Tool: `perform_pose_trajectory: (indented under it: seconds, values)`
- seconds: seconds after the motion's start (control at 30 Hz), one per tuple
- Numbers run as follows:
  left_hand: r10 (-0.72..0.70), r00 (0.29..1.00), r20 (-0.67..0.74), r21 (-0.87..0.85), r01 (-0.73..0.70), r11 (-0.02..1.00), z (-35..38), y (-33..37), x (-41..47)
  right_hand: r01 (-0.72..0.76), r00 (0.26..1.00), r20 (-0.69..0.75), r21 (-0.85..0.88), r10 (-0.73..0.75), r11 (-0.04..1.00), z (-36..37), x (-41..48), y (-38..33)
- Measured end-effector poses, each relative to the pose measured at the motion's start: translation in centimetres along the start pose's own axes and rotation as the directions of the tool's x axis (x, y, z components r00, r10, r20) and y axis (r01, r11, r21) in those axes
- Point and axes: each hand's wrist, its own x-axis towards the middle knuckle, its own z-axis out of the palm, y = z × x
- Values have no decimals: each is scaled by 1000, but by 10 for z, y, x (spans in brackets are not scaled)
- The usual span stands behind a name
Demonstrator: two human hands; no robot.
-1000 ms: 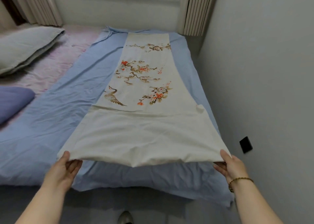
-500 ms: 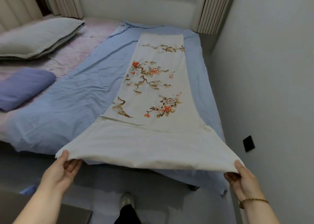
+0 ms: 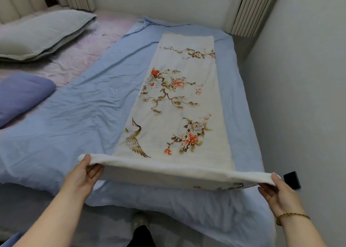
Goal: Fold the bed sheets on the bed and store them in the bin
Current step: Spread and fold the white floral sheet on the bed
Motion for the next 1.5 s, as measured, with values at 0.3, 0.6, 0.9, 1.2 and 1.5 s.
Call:
perform_pose_trajectory:
  seconds: [0.3,0.6,0.9,1.2,1.5]
  values:
    - [-37,999,31,132,32,991,101,33,105,6,997,-81,-13,-7,1000,101,97,-25]
    - [-27,974,224,756,-156,636,149,-1,198,-56,998,-38,-689,41,722,128,202,12]
    - [-33,874,484,801,-458,-386,183,-44,251,64,998,59,-954,-26,292,158,271,39]
    - [58,859,509,751,-411,-517,218,-47,295,31,984,-44,-910,-171,413,171,321,38]
    - [209,819,535,799,-409,-440,234,-51,304,36,932,-104,-927,-348,373,179,328,37]
